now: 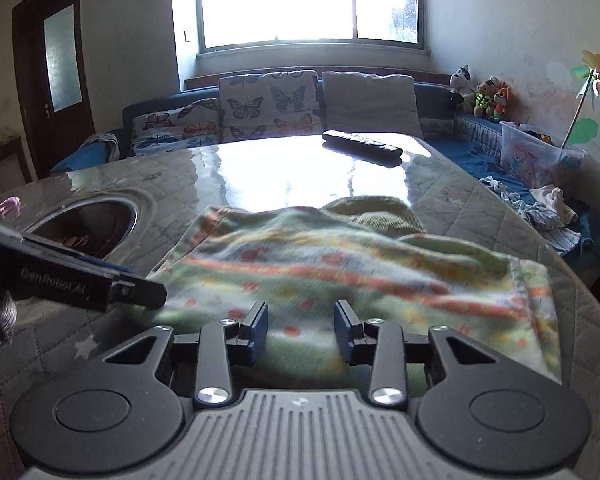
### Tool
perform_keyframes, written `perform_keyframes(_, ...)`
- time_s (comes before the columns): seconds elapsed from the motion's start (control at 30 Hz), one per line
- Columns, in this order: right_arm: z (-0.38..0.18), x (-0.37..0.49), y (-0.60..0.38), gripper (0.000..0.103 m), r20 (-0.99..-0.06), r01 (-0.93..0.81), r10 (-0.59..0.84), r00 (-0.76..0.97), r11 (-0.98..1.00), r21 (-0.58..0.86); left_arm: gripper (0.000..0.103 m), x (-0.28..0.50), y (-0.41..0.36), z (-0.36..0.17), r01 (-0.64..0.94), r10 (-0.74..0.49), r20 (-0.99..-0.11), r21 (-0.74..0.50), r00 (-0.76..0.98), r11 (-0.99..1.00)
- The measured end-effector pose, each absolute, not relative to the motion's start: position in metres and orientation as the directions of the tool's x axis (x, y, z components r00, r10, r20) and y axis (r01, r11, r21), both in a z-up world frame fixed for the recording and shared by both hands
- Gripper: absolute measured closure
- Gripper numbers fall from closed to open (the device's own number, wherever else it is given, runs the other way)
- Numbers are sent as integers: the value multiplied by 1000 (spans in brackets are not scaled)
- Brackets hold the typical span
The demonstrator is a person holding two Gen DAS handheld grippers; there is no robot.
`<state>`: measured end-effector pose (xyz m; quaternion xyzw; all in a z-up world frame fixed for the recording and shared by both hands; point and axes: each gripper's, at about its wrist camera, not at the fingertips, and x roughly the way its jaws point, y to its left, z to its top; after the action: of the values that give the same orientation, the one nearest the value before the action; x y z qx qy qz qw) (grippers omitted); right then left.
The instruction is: Fold clothes
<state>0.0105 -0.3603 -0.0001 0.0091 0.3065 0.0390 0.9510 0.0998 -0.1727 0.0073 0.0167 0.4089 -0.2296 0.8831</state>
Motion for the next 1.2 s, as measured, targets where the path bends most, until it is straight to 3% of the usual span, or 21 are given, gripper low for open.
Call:
perform_keyframes(0.23,4,1,-346,61,-568,-67,75,820,997,35,46,94,-161,8,412,-395,-726,-168,563,896)
perform_keyframes(0.3,2,3,-342,53,-570,-64,77,818,997,42,43,91,-159,9,411,-391,-727,-164,564,897)
perform_keyframes(0.43,-3,2,-337,47,-570,-53,67,819,998,41,29,83,-154,10,417,-378,-729,-140,570,898)
perform_keyframes(0.5,-2,-2,-335,36,-567,-50,69,821,998,49,25,79,-151,11,421,-378,-727,-135,573,897)
perform_keyframes(0.67,-1,-12,-335,20,-562,-23,48,826,998,52,8,68,-149,12,429,-380,-714,-122,588,895)
perform_keyframes(0.77,-3,-17,-337,18,-566,2,35,824,998,66,3,62,-149,11,436,-377,-711,-110,593,893)
perform_keyframes(1.0,-6,-29,-339,4,-572,56,-5,820,996,72,0,50,-146,9,443,-383,-710,-111,591,890)
perform_keyframes(1.2,-5,-39,-339,0,-567,74,-16,824,994,79,0,39,-143,9,449,-394,-703,-118,592,886)
